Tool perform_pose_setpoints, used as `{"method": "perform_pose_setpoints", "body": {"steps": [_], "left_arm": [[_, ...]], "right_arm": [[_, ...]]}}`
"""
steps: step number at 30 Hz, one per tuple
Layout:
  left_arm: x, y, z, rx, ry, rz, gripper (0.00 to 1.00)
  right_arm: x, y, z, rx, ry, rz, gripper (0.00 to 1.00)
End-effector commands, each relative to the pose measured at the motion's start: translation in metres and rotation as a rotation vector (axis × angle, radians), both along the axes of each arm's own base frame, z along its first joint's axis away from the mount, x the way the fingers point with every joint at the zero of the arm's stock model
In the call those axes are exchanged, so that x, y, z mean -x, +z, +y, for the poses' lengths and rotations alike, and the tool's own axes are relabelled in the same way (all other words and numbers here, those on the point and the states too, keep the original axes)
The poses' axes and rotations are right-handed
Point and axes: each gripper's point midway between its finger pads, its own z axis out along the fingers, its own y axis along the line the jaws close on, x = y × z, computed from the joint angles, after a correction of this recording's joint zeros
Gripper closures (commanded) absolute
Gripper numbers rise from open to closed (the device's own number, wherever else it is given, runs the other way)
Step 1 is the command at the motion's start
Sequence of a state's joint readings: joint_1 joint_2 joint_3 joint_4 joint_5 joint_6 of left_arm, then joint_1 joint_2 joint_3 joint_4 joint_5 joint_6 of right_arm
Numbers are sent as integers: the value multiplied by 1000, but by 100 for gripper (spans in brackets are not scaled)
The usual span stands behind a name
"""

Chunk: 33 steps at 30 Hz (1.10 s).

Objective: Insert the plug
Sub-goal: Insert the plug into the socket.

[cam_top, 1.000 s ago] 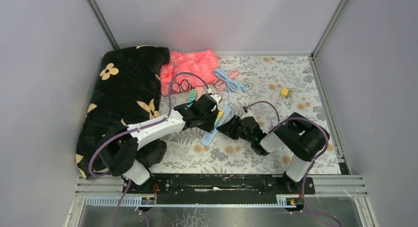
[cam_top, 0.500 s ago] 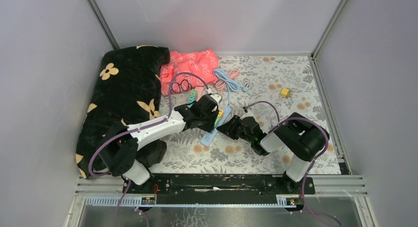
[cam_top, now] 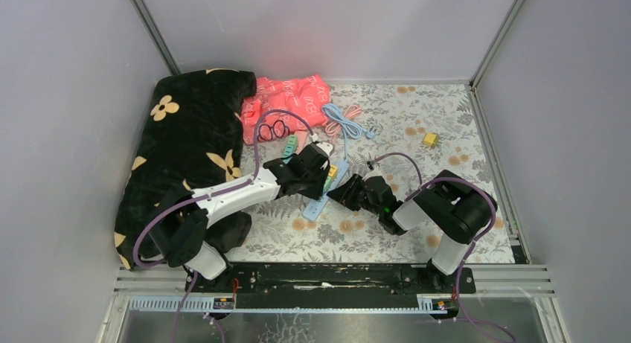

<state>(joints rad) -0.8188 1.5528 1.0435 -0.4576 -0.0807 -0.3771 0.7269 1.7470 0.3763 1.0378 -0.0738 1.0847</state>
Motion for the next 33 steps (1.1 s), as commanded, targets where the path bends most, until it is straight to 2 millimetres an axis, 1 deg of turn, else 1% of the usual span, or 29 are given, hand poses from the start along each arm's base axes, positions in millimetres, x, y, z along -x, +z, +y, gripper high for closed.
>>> {"method": "perform_pose_setpoints", "body": {"steps": [1, 5, 13, 18, 24, 27, 33], "left_arm": [[-23, 1, -3, 19, 70, -100, 100], [-27, -1, 6, -18, 99, -117, 100], [-31, 2, 15, -41, 131, -138, 100], [-30, 2, 11, -15, 122, -128, 100], [-25, 2, 1, 39, 95, -112, 100], [-25, 2, 0, 48, 91, -114, 100], [-28, 15, -5, 93, 84, -156, 100]], "right_arm": [[12, -7, 7, 32, 67, 7, 69], [13, -8, 7, 31, 68, 9, 69], [12, -7, 8, 31, 70, 7, 69], [13, -8, 9, 30, 74, 7, 69], [13, -8, 8, 29, 75, 8, 69], [13, -8, 9, 28, 78, 8, 69], [14, -9, 11, 18, 80, 13, 69]]}}
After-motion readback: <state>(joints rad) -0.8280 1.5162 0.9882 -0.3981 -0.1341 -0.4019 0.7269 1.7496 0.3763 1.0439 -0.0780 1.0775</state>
